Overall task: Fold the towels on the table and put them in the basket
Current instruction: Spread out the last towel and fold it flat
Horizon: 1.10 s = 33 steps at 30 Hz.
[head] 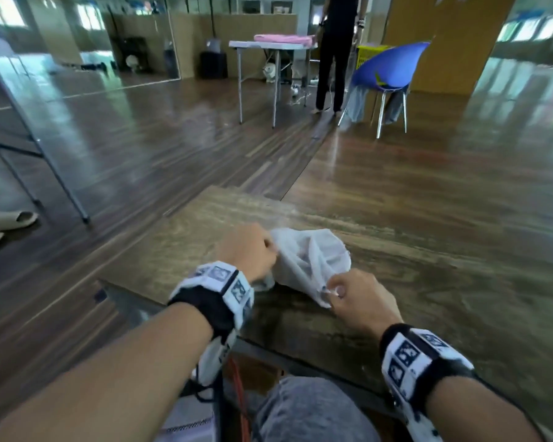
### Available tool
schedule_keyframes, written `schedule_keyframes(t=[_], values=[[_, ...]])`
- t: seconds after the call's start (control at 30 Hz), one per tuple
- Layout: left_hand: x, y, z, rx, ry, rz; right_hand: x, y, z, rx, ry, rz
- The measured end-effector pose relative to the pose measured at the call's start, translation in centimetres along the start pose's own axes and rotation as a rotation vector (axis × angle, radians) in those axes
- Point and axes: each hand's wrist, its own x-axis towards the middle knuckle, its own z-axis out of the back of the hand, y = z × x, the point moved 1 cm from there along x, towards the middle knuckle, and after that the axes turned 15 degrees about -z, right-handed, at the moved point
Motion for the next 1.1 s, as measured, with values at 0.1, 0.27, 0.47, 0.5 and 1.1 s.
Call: schedule_keyframes(t=[0.1, 0.27, 0.47, 0.5, 1.1], values=[[1.9, -1.4, 4.2, 0.093, -0.150, -0.035, 0.4, 0.5, 2.7, 0.307, -0.178, -0.036], [5.0, -4.4, 10.6, 0.021, -0.396, -0.179, 2.8, 1.8, 13.1, 0.769, -0.368, -0.056], [6.6, -10.1, 14.0, -0.228, -0.625, -0.286, 2.2, 0.9, 22.3, 1.156, -0.307, 0.058], [6.6, -11.1, 14.2, -0.282, -0.626, -0.301, 1.8, 0.1, 23.0, 1.146, -0.326, 0.067], [2.8, -20.8, -2.4, -0.233, 0.209, -0.332, -5.8, -16.0, 16.1, 0.564, -0.347, -0.169]])
